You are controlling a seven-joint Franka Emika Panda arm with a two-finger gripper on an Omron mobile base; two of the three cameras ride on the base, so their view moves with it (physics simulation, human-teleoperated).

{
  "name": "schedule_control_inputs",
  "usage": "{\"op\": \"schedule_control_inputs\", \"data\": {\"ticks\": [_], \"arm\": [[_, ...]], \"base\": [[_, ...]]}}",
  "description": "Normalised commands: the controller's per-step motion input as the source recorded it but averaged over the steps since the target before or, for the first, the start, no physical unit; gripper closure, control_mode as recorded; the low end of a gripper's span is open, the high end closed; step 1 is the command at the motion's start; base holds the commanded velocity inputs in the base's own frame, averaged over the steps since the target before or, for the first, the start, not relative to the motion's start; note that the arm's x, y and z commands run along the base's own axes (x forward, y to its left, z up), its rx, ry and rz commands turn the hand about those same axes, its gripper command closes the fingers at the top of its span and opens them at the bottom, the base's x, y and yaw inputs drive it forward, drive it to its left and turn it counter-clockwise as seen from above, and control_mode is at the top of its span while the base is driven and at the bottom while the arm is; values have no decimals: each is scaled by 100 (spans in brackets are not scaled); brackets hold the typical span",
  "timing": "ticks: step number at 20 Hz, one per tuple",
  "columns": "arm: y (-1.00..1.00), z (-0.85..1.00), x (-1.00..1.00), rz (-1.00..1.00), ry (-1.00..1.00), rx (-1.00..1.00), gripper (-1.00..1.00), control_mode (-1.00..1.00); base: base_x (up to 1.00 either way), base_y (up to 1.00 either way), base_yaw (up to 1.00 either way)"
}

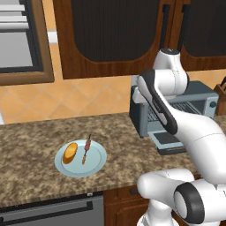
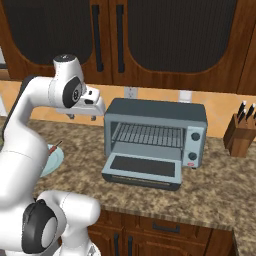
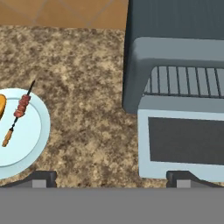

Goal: Pick up the kebab skewer and baguette bread, and place them inside the toaster oven. Close the toaster oven door and start by setting the timer.

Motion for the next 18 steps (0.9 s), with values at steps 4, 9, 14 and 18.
{"op": "schedule_control_inputs", "data": {"ticks": [4, 9, 14, 18], "arm": [[0, 0, 0, 0, 0, 0, -100, 100], [0, 0, 0, 0, 0, 0, -100, -100], [0, 0, -2, 0, 0, 0, -100, -100], [-21, -12, -37, 1, -4, 0, -100, -100]], "base": [[0, 0, 0], [0, 0, 0], [0, 0, 0], [0, 0, 0]]}}
